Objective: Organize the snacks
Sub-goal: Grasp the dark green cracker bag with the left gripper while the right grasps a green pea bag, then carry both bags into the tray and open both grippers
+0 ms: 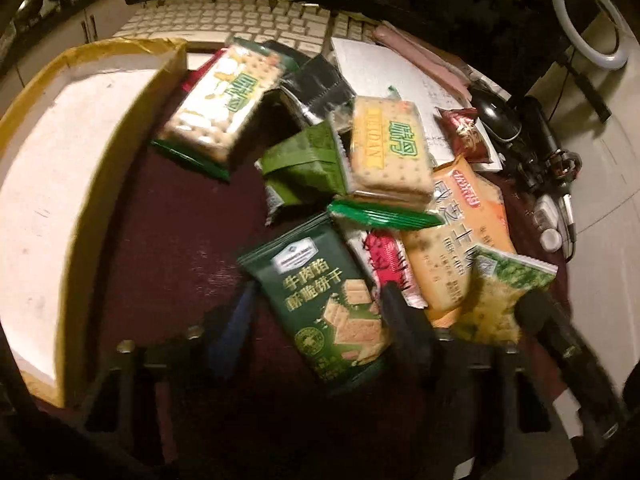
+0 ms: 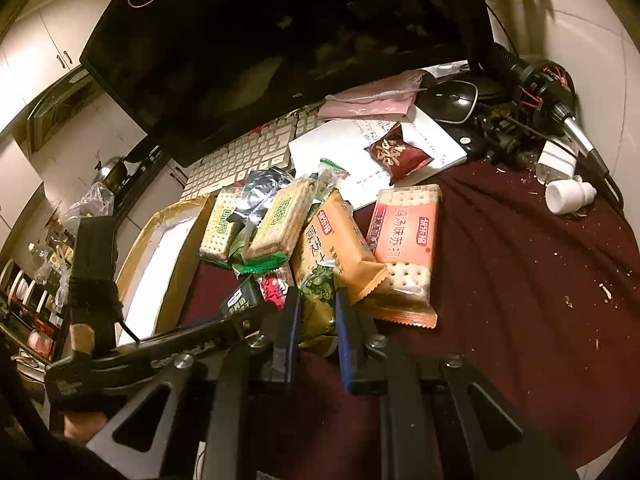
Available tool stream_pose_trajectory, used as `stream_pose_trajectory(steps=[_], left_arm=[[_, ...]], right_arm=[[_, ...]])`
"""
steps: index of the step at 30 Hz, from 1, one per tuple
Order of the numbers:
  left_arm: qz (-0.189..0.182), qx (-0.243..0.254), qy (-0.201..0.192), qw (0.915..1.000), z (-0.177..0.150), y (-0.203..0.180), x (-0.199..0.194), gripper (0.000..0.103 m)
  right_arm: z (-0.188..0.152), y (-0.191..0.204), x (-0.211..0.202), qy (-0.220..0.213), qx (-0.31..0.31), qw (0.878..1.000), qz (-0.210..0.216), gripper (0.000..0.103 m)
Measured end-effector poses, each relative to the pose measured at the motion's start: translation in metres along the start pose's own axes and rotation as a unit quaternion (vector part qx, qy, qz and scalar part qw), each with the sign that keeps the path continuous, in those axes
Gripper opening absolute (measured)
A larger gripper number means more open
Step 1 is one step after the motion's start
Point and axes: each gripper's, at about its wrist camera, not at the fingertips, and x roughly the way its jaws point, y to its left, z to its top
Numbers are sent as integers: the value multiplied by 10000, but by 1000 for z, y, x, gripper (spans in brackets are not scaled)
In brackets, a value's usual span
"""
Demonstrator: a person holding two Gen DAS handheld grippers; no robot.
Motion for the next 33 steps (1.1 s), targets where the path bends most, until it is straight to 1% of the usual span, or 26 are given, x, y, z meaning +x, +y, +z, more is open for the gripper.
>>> stream_pose_trajectory(steps=[2,3,4,6,9,11,12,13,14,15,16,17,18,20,21,22,23,24,27,29,30,33], left_arm=[[-71,42,-6,10000,-6,7,-4,48],[-136,65,40,9999,-10,12,-7,48],[-186,67,85,9998,-11,16,-9,44],[-279,35,129,9995,-17,23,-14,44],[-72,201,-30,9998,-19,19,-15,46],[189,465,-96,9987,-20,10,-13,48],[261,572,-127,9979,-21,6,-12,47],[309,678,-156,9971,-22,4,-13,44],[354,734,-224,9964,-23,3,-17,31],[386,774,-309,9958,-23,4,-21,26],[319,767,-417,9957,-23,6,-27,20],[156,680,-429,9966,-23,11,-32,17],[85,625,-427,9971,-23,15,-34,15],[-111,495,-465,9976,-25,24,-42,12],[-236,424,-458,9978,-25,27,-45,10],[-395,328,-455,9976,-26,32,-49,9],[-479,269,-481,9973,-26,36,-53,8],[-500,250,-512,9971,-26,37,-55,8],[-614,65,-574,9964,-26,48,-63,6],[-752,-85,-599,9953,-25,55,-70,6],[-803,-131,-613,9948,-25,58,-73,6],[-1040,-285,-728,9915,-22,68,-89,6]], right_arm=[[0,-1,-1,-24,13,10000,31,15],[0,-2,-3,-36,21,10000,31,15],[-1,-2,-3,-39,25,10000,25,15],[-1,-1,-4,-44,12,10000,34,14],[-2,2,-3,-43,-25,10000,49,13],[-2,4,-3,-67,-37,10000,56,11],[-3,6,-4,-76,-50,9999,44,4],[-4,8,-4,-67,-64,10000,21,4],[-5,9,-4,-60,-94,9999,-22,4],[-6,11,-3,-27,-156,9997,-160,3],[-7,11,1,57,-200,9995,-241,3],[-8,11,5,166,-203,9995,-193,4],[-10,10,8,216,-152,9995,-144,7],[-13,8,9,220,1,9998,-19,9],[-14,8,10,282,42,9996,85,16],[-15,10,10,309,58,9994,151,26],[-15,12,8,279,53,9995,142,48],[-15,16,7,222,-9,9997,128,54],[-17,31,15,389,-296,9986,176,53],[-21,36,28,643,-330,9972,210,53],[-24,37,35,767,-319,9964,159,53],[-31,43,50,980,-330,9946,115,52]])
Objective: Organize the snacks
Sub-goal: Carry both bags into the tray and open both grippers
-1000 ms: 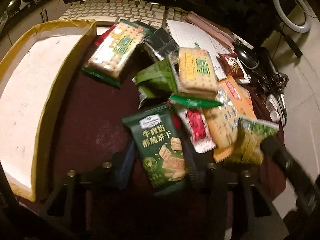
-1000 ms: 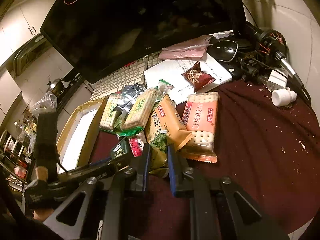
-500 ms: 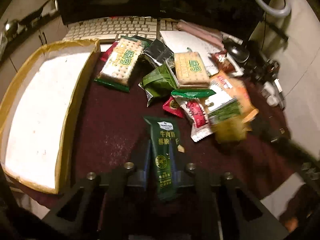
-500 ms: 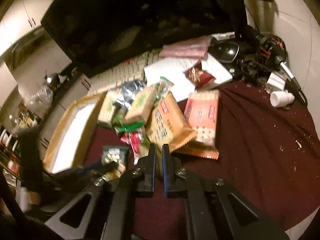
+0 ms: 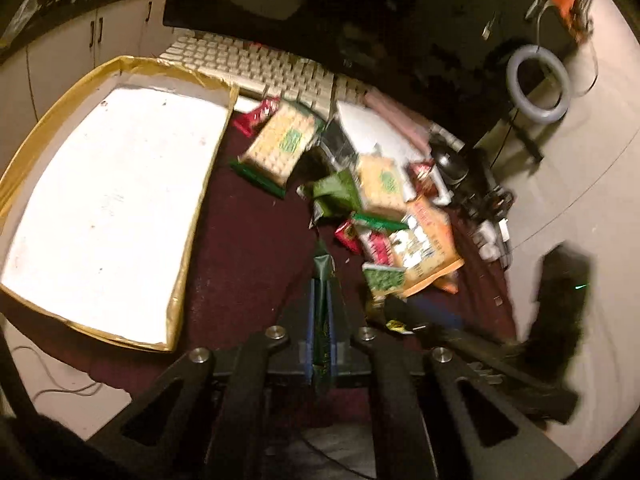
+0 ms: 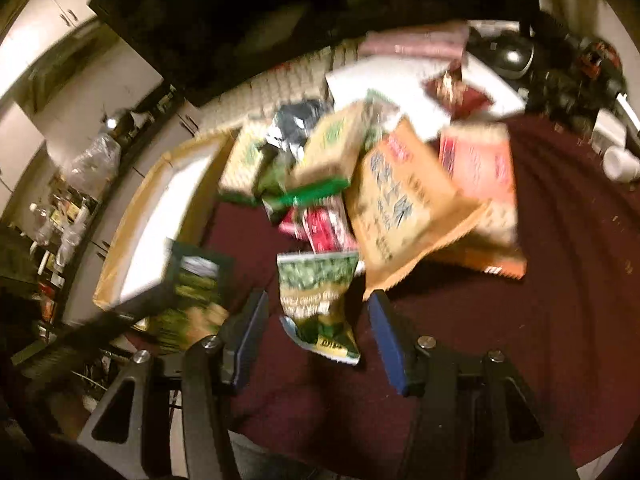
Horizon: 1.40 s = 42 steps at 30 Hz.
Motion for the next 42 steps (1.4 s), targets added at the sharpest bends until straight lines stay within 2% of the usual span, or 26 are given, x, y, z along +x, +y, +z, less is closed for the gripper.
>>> stream_pose_trajectory(steps=[2,4,8,11,15,19,22,30,33,35,38,39,40,41,42], left_arm=[[-36,-37,-147,9999,4,3,-11,6],[-111,-55,-277,9995,9,6,-21,6],[-233,-261,-458,9983,20,24,-42,6],[-145,-430,-703,9965,29,45,-60,6],[196,-631,-943,9934,40,77,-75,6],[513,-796,-845,9919,43,109,-69,6],[653,-957,-676,9910,40,131,-58,6],[1048,-1093,-203,9883,36,163,-35,7],[1113,-1028,-94,9884,38,168,-31,7],[1275,-876,-31,9880,38,169,-29,9],[1711,-592,-44,9835,37,170,-27,12],[1767,-524,-66,9828,36,169,-29,18],[1796,-479,-161,9824,36,166,-33,27],[1789,-461,-289,9824,35,164,-38,42],[1756,-436,-517,9821,33,158,-48,52]], right_arm=[[-3,6,8,71,-39,9997,-217,50],[-4,10,11,-3,-118,9989,-452,38],[-8,20,7,-13,-384,9975,-596,32],[-10,26,-10,-250,-461,9979,-391,30],[0,58,-29,-594,-785,9948,264,29],[17,103,-7,-392,-1218,9886,788,29],[24,139,23,-112,-1529,9832,988,29],[20,191,98,561,-1988,9760,683,30],[15,201,110,604,-2181,9733,394,30],[10,201,113,762,-2154,9726,424,31],[8,204,116,731,-2237,9713,357,34],[10,202,113,713,-2252,9710,370,34],[12,200,105,635,-2219,9719,453,34],[14,197,94,481,-2124,9742,597,35],[16,195,86,374,-2065,9751,711,39]])
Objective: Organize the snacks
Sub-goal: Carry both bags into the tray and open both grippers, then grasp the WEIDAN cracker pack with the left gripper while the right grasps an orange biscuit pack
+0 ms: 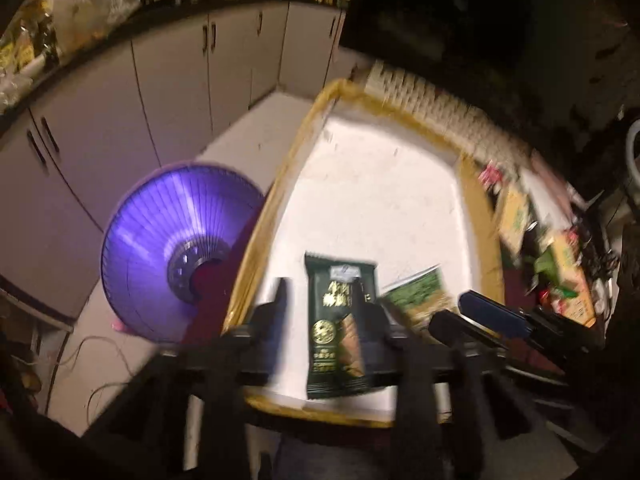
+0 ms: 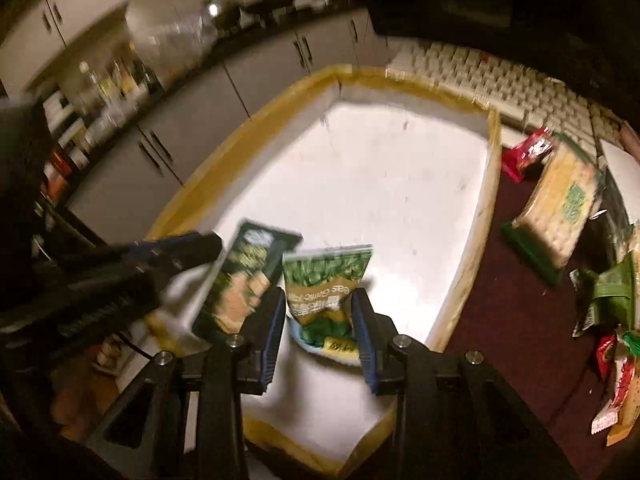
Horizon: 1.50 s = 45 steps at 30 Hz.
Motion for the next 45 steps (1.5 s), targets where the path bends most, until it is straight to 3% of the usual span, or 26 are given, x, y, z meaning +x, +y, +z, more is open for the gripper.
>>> stream_pose_trajectory(steps=[1,2,3,8,11,14,21,27,32,36,43,45], left_arm=[[-34,-1,-133,9999,-1,-2,-7,65],[-78,36,-292,9995,-2,-6,-16,69],[-116,109,-411,9990,-4,-12,-23,70],[-613,379,-671,9951,-18,-55,-46,74],[-989,482,-628,9919,-24,-82,-51,76],[-1299,668,-429,9883,-31,-112,-47,78],[-1532,854,53,9845,-45,-159,-33,78],[-1398,923,170,9857,-51,-180,-24,78],[-1326,883,239,9869,-50,-187,-16,78],[-1256,851,292,9880,-49,-188,-11,78],[-1150,854,369,9890,-48,-190,0,78],[-1166,841,421,9887,-47,-191,2,78]], right_arm=[[-1,-2,-10,-134,50,9999,92,43],[-4,-8,-25,-329,135,9992,163,51],[-8,-12,-35,-459,193,9986,168,55],[-40,-52,-85,-888,653,9939,58,57],[-60,-81,-108,-999,1113,9887,92,57],[-73,-106,-128,-1105,1285,9853,-197,57],[-90,-165,-162,-1268,1713,9737,-804,57],[-75,-197,-162,-1173,1659,9701,-1327,57],[-62,-217,-136,-686,1394,9756,-1551,57],[-62,-205,-113,-342,911,9808,-1693,59],[-83,-168,-104,-217,-10,9701,-2416,70],[-83,-168,-102,-304,51,9673,-2518,71]])
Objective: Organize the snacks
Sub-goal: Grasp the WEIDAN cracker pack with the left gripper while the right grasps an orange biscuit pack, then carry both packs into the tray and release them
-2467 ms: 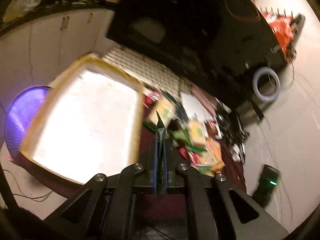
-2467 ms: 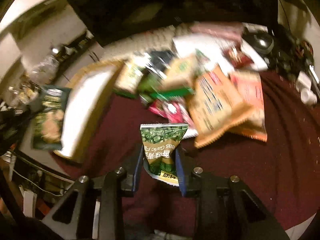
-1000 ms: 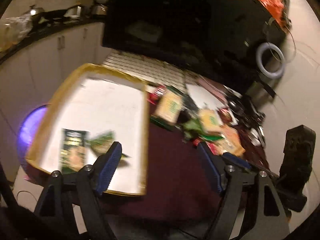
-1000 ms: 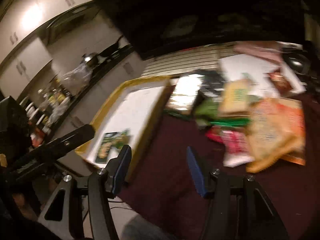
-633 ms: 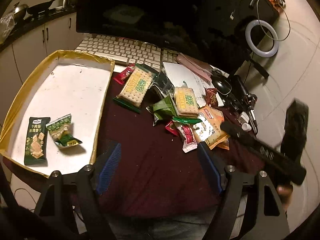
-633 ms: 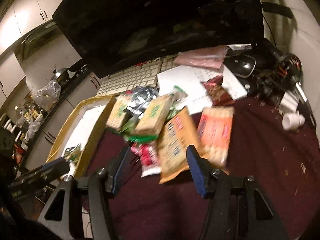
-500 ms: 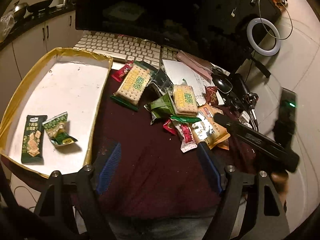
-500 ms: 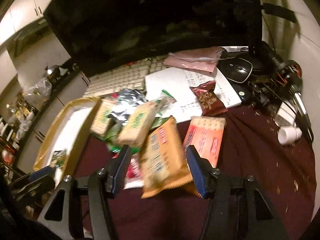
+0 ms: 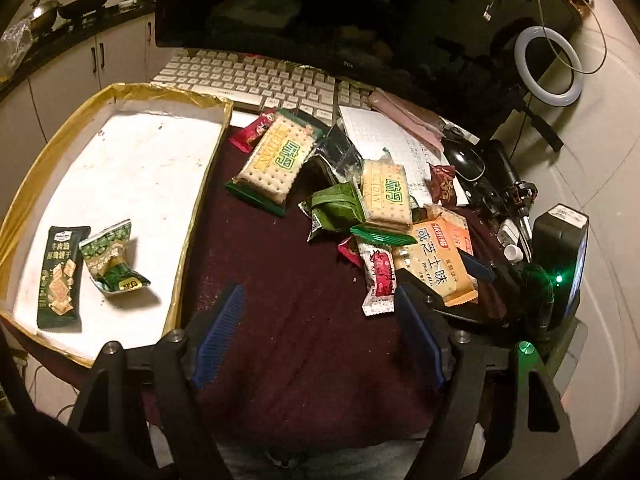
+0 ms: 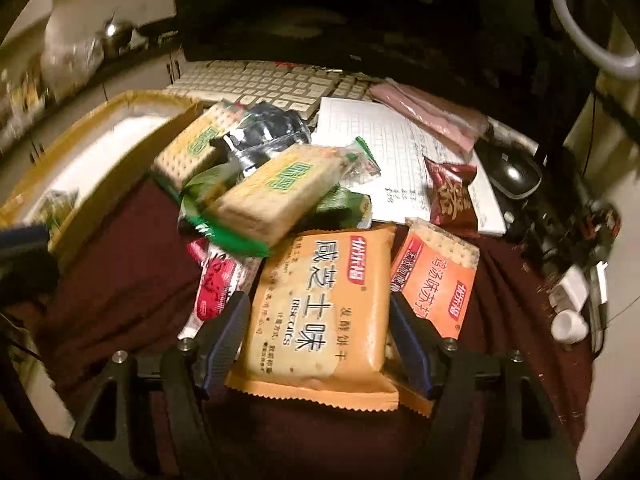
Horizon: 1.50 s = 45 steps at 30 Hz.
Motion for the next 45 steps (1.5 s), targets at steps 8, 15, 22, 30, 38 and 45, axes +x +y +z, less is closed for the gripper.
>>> stream_pose_trajectory(steps=[8,15,22,30,38,45], left_arm=[[-168,208,8,9996,23,-14,14,78],[-587,318,480,9966,76,-40,71,78],[-43,985,932,9908,98,-82,133,71],[-371,876,848,9918,91,-73,115,48],[-1367,78,31,9906,79,-24,13,48],[-735,-355,-522,9953,46,38,-45,48]], right_arm=[[2,-35,-18,-81,782,9961,408,32],[-12,-32,-21,-29,954,9916,868,49],[-25,-37,-22,101,1184,9875,1037,49],[-22,-46,-17,140,1537,9770,1470,49],[-15,-45,0,652,1867,9661,1662,48],[-15,-46,-17,336,2098,9601,1817,24]])
